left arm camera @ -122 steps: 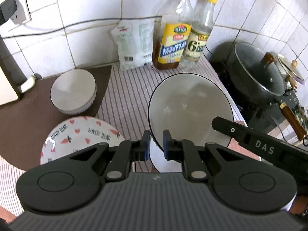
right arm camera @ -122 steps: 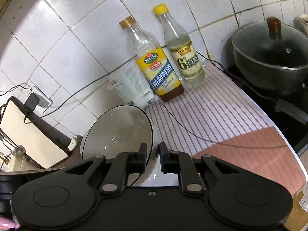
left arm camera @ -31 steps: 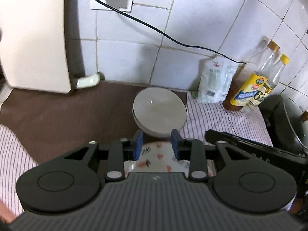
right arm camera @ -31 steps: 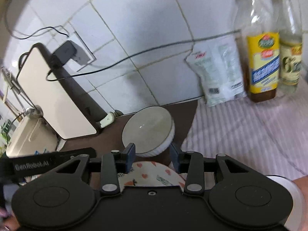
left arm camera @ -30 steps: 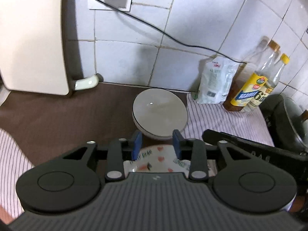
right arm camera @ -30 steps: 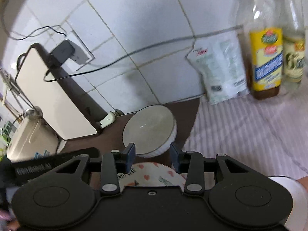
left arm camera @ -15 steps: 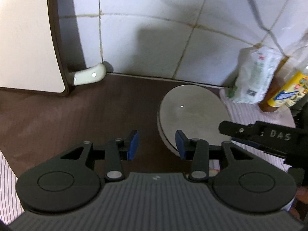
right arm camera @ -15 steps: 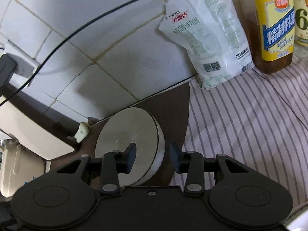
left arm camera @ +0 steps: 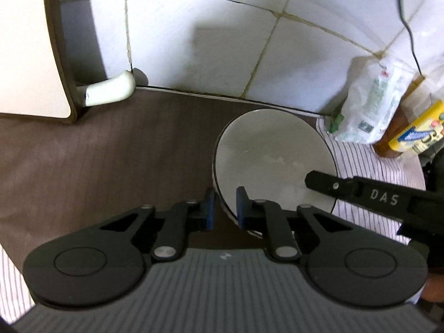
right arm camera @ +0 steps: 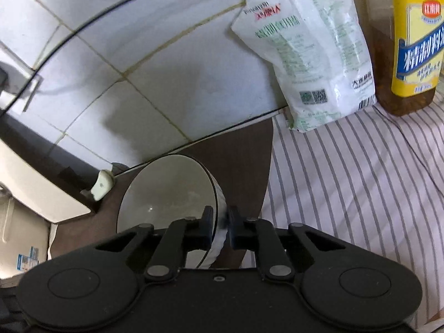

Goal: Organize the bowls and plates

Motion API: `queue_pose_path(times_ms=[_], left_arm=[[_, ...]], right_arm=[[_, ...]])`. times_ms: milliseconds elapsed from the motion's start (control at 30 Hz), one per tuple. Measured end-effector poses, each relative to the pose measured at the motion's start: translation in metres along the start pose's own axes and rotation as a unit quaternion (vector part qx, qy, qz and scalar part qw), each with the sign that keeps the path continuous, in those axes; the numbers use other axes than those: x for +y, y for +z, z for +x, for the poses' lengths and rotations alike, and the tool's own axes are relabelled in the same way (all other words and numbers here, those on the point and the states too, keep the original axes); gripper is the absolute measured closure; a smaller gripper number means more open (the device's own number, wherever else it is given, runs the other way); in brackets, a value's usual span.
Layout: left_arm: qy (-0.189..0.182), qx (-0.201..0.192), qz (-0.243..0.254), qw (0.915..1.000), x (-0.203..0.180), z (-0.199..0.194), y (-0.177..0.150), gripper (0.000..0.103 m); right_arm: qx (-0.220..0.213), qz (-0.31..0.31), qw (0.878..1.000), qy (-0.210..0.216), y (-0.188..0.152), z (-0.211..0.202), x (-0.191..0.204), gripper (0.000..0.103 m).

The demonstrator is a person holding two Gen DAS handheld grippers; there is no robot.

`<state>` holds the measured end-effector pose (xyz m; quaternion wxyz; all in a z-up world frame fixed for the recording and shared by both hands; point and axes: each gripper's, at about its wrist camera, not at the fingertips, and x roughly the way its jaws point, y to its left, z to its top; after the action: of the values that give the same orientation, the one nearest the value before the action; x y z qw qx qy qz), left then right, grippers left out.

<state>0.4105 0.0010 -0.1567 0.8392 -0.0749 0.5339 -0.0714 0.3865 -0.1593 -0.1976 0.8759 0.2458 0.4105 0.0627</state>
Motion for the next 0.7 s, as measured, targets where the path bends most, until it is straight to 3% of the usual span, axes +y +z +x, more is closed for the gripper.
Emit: queue_pose_path(times_ms=[267, 700], left_arm=[[-0.018, -0.042, -0.021, 0.9987, -0.019, -0.053, -0.009, 0.090], [-0.028, -0.056, -0.016, 0.9979, -0.068, -0.126, -0.044, 0.090]], right_arm=[[-0.021, 0.037, 0.999, 0.031, -0.005, -0.053, -0.006, 0.087], [-0.049, 0.032, 0.997, 0.055, -0.032, -0.144, -0.021, 0.086]])
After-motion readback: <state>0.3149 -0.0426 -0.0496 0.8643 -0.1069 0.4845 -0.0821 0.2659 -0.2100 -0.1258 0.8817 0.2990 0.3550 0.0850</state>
